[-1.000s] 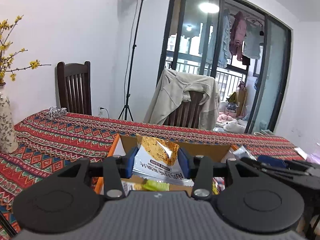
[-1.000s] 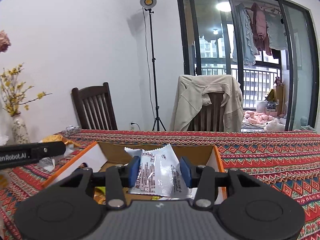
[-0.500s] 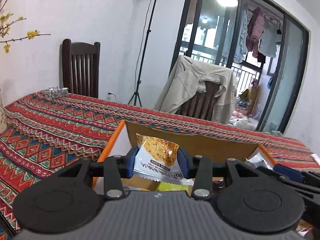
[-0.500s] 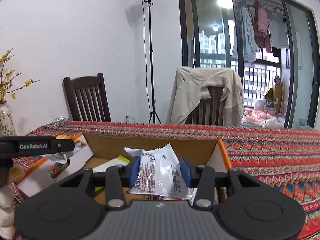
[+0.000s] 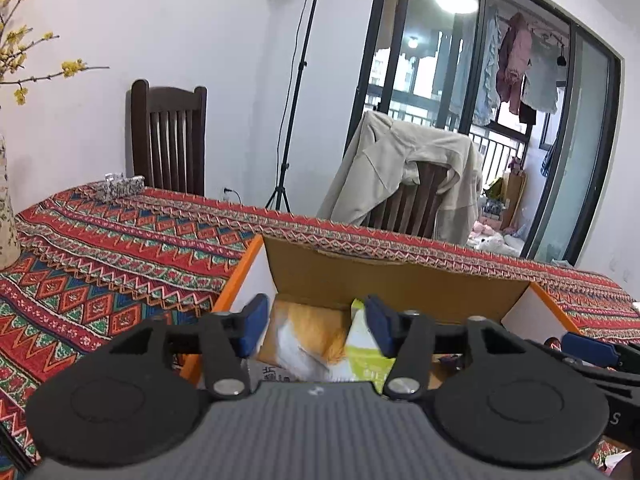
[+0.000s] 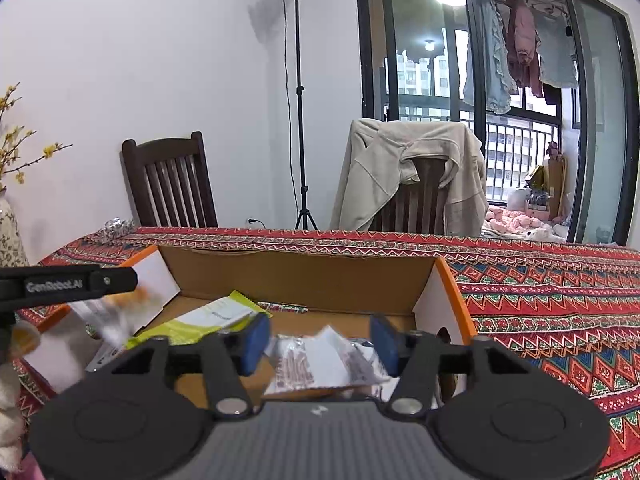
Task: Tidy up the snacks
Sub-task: 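Open both grippers to drop the packets into the box, then move both grippers back toward the remaining snack pile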
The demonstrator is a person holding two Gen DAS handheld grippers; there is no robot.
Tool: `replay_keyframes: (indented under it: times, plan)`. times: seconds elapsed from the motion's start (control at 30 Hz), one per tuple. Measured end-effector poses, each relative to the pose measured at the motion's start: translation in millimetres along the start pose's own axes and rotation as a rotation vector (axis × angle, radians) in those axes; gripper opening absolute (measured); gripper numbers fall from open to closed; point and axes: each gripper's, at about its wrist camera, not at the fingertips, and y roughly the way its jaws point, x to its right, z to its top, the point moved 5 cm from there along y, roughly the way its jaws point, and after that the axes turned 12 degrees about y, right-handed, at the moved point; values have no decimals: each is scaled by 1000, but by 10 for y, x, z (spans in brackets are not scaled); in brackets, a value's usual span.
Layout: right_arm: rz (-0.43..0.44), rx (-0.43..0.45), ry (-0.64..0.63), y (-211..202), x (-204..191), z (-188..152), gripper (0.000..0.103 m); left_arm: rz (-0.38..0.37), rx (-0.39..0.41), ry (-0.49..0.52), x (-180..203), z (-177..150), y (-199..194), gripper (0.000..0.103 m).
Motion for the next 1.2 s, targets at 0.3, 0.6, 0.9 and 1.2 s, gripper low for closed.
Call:
replay_keyframes:
  times: [0.3, 0.6, 0.9, 1.2]
  plan:
    - [5, 35, 38, -87, 96, 24, 103, 29, 52, -50, -65, 46, -93, 103]
    - [-5, 70, 20, -178, 65, 101, 103, 40, 65, -61, -80, 67, -147, 103]
    - [-35, 124, -14, -530, 23, 317, 103, 35, 33, -40, 4, 126, -248, 103]
    - [-31, 105, 40, -950, 129, 269, 103, 27, 37, 11, -34, 96, -744, 103]
